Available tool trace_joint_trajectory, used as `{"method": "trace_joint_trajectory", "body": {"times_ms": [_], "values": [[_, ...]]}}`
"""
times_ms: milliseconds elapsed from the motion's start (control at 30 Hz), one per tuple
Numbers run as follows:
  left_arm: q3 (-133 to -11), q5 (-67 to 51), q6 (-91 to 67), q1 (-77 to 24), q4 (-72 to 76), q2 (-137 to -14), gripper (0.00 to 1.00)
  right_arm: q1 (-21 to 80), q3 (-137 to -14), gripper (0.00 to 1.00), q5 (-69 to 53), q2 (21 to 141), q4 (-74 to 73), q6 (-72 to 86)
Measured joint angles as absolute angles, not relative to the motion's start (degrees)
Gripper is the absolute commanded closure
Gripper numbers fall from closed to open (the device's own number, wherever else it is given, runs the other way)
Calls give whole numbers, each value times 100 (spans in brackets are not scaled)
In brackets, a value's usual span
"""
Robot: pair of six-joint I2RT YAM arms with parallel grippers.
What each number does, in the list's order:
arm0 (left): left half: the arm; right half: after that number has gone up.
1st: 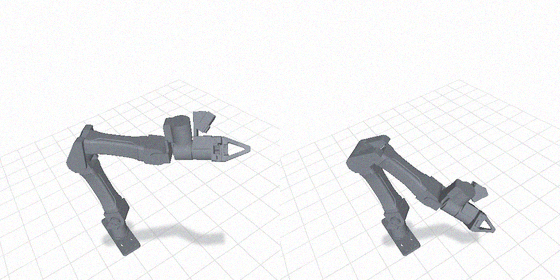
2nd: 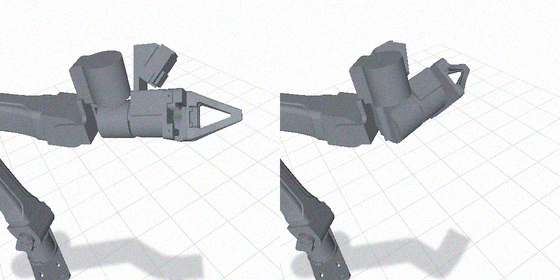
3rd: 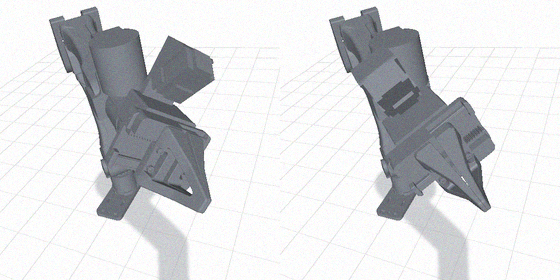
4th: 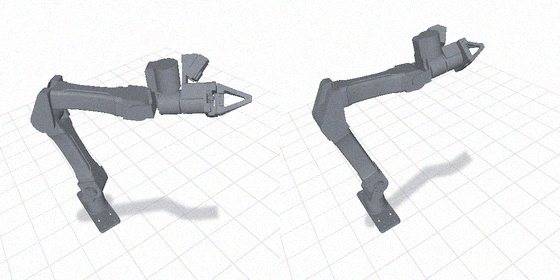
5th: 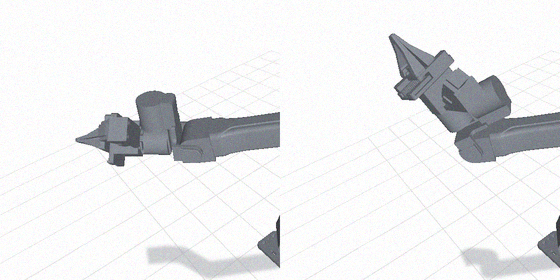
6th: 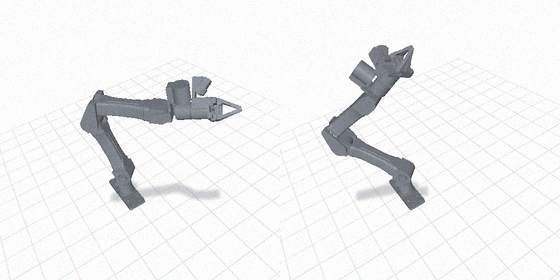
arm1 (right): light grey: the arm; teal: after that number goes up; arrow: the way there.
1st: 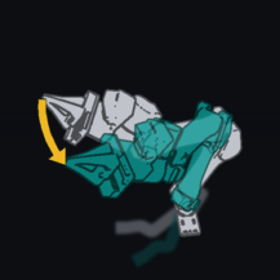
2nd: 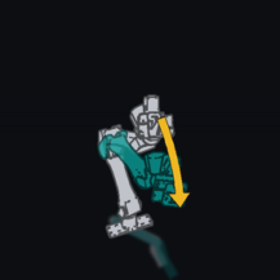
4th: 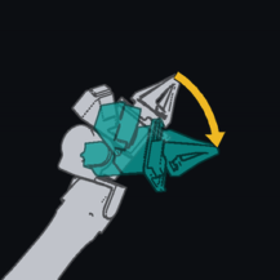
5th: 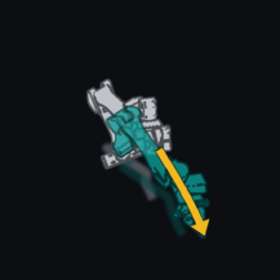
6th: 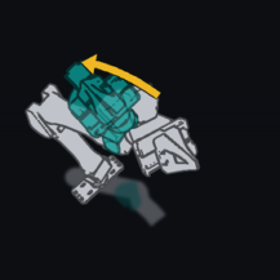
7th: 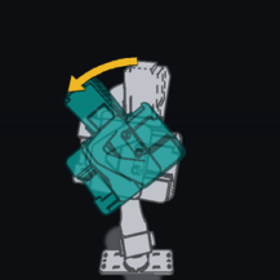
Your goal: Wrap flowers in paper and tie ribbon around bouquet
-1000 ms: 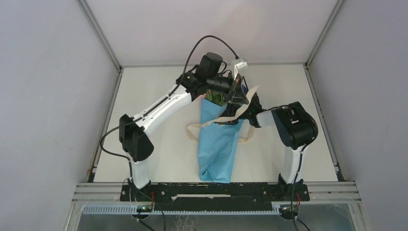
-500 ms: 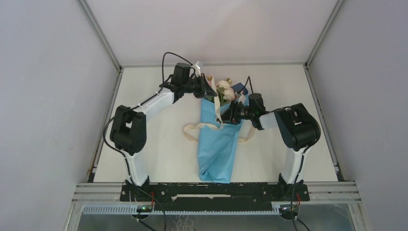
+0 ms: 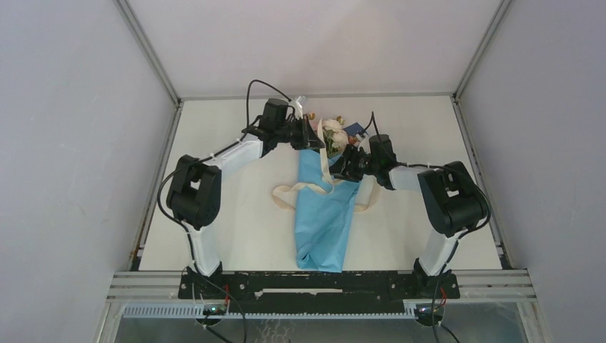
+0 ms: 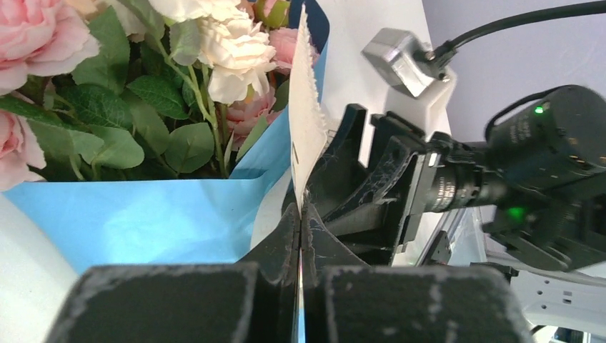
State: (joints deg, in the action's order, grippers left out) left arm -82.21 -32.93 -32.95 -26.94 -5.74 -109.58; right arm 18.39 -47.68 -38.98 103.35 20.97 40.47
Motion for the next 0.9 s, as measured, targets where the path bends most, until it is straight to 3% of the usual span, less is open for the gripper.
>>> {"method": "trace_joint_trajectory", "body": {"times_ms": [200,333,533,800,867,900], "values": [[-8130,-3251,-3044,-2801,-495,-11061,100,2220,-5282,42,-2290,9734,427,3465],[-8130,-3253,-2930,-3024,-478,-11249,100,2222,-5290,42,-1883,9332,-16,3277],[-8132,-3247,-2788,-3197,-480,-11404,100,2145,-5247,40,-1688,9094,-189,3065],[-8165,-3208,-2735,-3157,-436,-11557,100,2154,-4770,41,-2351,8971,434,3009],[-8169,-3208,-2735,-3153,-436,-11605,100,2152,-4770,49,-2397,9063,545,3035],[-8169,-3205,-2733,-3153,-436,-11616,100,2152,-4770,60,-2432,9133,620,3046]]}}
